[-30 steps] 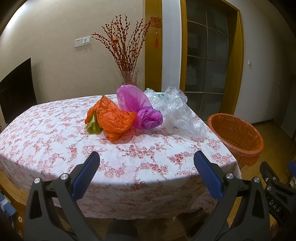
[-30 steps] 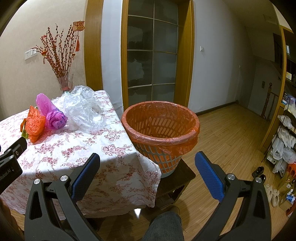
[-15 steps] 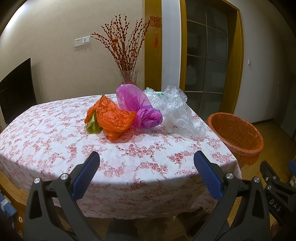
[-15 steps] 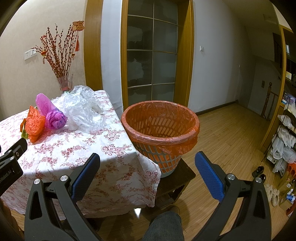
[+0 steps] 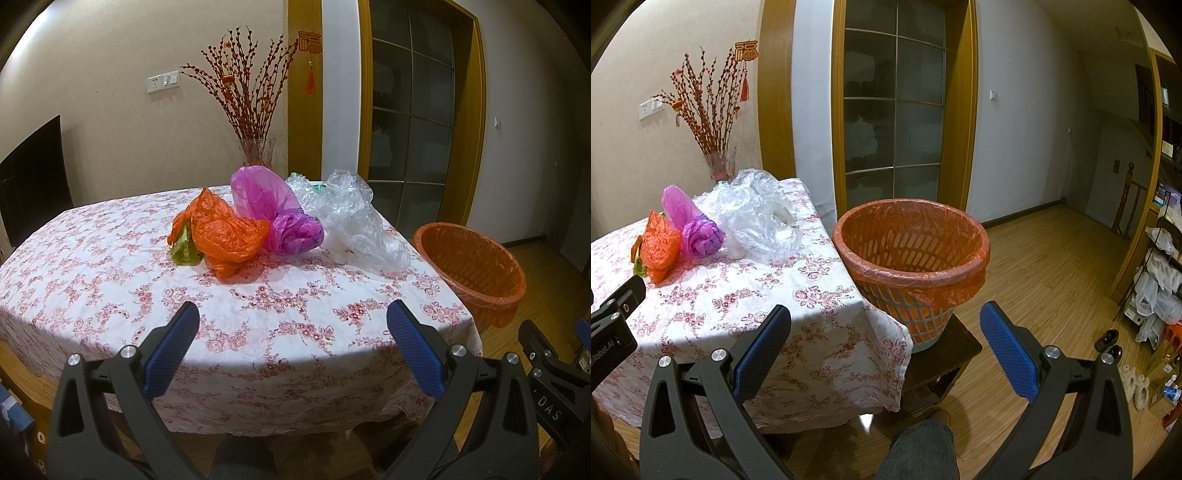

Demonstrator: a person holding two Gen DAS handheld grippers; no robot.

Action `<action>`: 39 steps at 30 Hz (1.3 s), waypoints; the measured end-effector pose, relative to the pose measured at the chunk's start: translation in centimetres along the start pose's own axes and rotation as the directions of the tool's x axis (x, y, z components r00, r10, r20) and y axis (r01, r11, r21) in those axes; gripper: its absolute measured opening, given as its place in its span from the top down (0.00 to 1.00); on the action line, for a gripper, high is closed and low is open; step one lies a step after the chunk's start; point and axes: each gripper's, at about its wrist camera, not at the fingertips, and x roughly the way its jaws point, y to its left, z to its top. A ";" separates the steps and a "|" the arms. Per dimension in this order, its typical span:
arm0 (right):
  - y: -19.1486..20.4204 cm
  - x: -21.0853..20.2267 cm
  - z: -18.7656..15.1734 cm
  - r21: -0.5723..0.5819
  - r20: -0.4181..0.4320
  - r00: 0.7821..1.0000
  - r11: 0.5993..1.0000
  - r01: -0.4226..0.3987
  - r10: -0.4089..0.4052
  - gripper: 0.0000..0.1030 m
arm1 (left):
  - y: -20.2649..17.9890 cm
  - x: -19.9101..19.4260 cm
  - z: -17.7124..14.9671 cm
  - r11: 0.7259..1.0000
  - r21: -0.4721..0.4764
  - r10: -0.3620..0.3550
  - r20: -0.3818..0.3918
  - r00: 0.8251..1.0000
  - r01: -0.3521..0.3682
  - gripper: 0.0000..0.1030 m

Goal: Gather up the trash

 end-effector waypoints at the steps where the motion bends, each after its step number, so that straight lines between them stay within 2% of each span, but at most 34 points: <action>1: 0.0 0.0 0.0 0.000 0.000 1.000 1.000 0.000 0.000 0.02 | 0.0 0.0 0.0 1.000 0.000 0.000 0.000 1.000 0.000 0.04; 14: 0.6 0.8 -0.1 -0.005 -0.008 1.000 1.000 -0.026 0.026 0.02 | 0.4 1.2 -0.5 1.000 -0.019 0.008 -0.035 0.999 -0.009 0.04; 23: 2.4 3.8 2.5 -0.010 -0.021 0.989 0.989 -0.148 0.148 0.02 | 3.2 4.2 0.1 0.995 -0.092 0.025 -0.113 0.993 -0.036 0.04; 26: 3.7 5.4 3.8 -0.016 -0.033 0.979 0.979 -0.204 0.203 0.02 | 5.2 5.6 0.4 0.989 -0.124 0.058 -0.133 0.989 -0.075 0.04; 30: 6.2 8.4 5.3 -0.041 -0.076 0.958 0.959 -0.281 0.277 0.09 | 7.7 7.4 1.1 0.978 -0.154 0.119 -0.155 0.981 -0.143 0.04; 33: 8.1 10.6 6.3 -0.060 -0.120 0.942 0.945 -0.322 0.313 0.21 | 9.8 8.7 1.7 0.963 -0.185 0.165 -0.167 0.972 -0.195 0.04; 36: 10.1 13.0 7.4 -0.050 -0.159 0.919 0.927 -0.372 0.361 0.28 | 11.4 9.9 2.3 0.950 -0.212 0.190 -0.182 0.965 -0.227 0.04; 39: 12.3 14.5 8.7 -0.038 -0.176 0.900 0.911 -0.411 0.399 0.28 | 12.5 11.0 2.8 0.943 -0.215 0.215 -0.188 0.958 -0.254 0.04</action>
